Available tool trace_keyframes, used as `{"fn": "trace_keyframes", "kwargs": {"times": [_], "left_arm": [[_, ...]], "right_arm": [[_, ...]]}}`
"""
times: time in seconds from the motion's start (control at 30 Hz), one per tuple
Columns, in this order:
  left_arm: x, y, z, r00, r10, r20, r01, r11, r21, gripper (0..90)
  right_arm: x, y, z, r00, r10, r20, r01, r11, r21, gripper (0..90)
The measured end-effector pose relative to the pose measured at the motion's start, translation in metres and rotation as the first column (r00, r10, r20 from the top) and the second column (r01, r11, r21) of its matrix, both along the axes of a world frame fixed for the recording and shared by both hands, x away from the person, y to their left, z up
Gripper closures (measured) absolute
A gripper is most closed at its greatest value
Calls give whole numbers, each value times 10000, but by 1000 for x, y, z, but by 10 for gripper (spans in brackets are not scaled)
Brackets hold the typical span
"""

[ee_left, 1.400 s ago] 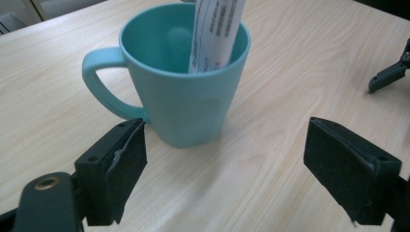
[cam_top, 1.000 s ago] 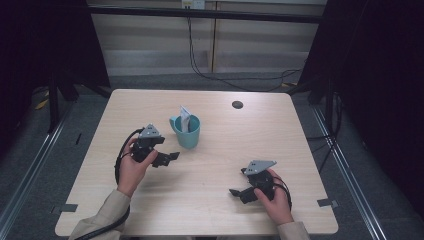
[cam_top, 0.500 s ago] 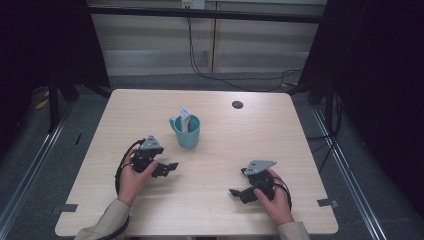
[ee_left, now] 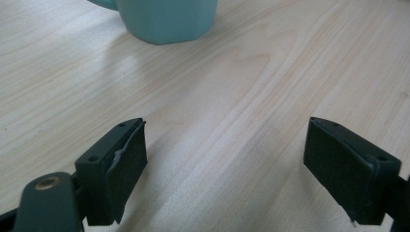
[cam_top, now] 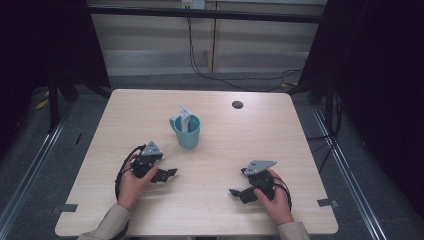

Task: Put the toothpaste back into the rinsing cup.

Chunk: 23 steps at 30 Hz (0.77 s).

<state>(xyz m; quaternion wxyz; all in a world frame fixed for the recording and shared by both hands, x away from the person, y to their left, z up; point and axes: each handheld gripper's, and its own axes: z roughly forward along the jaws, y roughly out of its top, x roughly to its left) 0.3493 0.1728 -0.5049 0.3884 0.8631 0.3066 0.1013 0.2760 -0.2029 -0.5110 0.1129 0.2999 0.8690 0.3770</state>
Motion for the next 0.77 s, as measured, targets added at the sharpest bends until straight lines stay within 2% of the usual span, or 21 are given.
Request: {"fn": "trace_keyframes", "kwargs": {"times": [0.07,0.1,0.17,0.3,0.4,0.77], "left_arm": [[-1,0,-2,10000,-27,40,27,10000,42,154],[-1,-1,-3,10000,-31,-63,31,10000,27,154],[-2,0,-4,9999,-50,114,48,9998,211,154],[-3,-1,-4,9999,-78,116,76,9998,178,152],[-4,-2,-4,9995,-123,275,112,9991,404,153],[-4,-2,-4,9995,-119,285,107,9990,430,146]], "right_arm": [[0,0,0,10000,2,2,-2,10000,0,114],[0,0,0,10000,1,1,-1,10000,0,114],[0,0,0,10000,0,-1,0,10000,0,113],[0,0,0,10000,1,0,-1,10000,1,114],[0,0,0,10000,0,-1,0,10000,0,113],[0,0,0,10000,2,1,-2,10000,1,113]]}}
